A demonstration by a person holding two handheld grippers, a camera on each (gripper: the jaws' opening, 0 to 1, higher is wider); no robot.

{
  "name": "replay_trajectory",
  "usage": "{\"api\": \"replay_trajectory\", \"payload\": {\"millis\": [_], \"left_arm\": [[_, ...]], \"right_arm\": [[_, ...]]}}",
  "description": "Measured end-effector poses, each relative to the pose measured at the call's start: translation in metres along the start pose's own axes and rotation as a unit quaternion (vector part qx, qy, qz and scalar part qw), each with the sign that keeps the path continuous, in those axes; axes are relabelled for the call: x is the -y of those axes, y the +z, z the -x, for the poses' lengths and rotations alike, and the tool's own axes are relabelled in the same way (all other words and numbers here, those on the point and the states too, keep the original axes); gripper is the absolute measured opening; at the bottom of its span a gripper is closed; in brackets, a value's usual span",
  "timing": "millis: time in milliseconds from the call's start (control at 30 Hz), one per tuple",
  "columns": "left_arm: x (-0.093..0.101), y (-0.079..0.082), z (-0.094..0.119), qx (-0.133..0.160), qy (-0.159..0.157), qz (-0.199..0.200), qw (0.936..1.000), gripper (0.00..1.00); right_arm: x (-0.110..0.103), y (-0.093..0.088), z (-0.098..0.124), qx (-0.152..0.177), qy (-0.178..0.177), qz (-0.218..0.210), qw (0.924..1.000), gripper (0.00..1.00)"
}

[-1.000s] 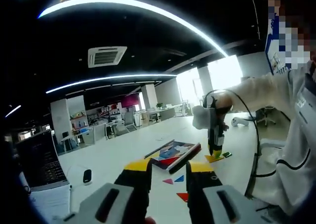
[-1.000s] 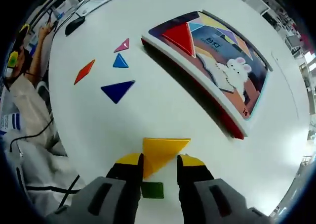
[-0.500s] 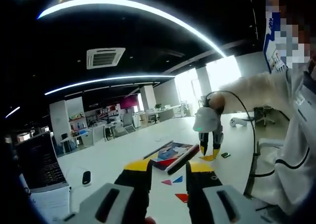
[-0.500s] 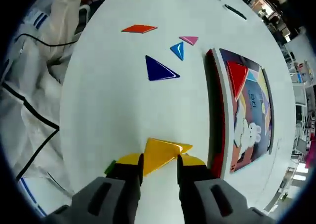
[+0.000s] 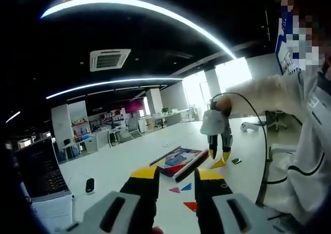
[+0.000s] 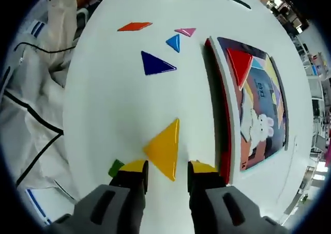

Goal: Pick up the tangram pieces one by one and place each piece onto its matching region on the pattern sheet, fitting the shapes together until the outline on the sheet is completely filled by the tangram pieces

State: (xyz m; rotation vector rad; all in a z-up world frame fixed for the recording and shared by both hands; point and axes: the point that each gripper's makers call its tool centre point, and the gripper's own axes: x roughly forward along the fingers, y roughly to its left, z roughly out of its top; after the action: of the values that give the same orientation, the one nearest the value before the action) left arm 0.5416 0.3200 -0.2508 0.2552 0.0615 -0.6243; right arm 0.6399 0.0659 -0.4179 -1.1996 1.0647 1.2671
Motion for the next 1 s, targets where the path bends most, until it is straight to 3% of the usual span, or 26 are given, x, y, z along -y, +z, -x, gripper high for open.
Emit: {"api": "replay_trajectory", "payload": {"millis": [167, 400, 767, 1000], "left_arm": [[0.002, -0.001, 0.0, -0.005, -0.002, -0.007, 1.0, 0.29], [-0.002, -0.001, 0.001, -0.004, 0.003, -0.006, 1.0, 0.29], [0.002, 0.007, 0.001, 0.018, -0.012, 0.003, 0.9998, 0.29], [0.009, 0.014, 0.002, 0.033, -0.022, 0.001, 0.9992, 0.29]], "right_arm": [[-0.009, 0.006, -0.007, 0.005, 0.018, -0.021, 0.9996, 0.33], [-0.003, 0.008, -0.006, 0.012, 0.017, -0.07, 0.9973, 0.3], [-0.005, 0.007, -0.006, 0.013, 0.019, -0.025, 0.9994, 0.29], [-0.003, 0.008, -0.005, 0.004, 0.022, -0.057, 0.9981, 0.27]]}}
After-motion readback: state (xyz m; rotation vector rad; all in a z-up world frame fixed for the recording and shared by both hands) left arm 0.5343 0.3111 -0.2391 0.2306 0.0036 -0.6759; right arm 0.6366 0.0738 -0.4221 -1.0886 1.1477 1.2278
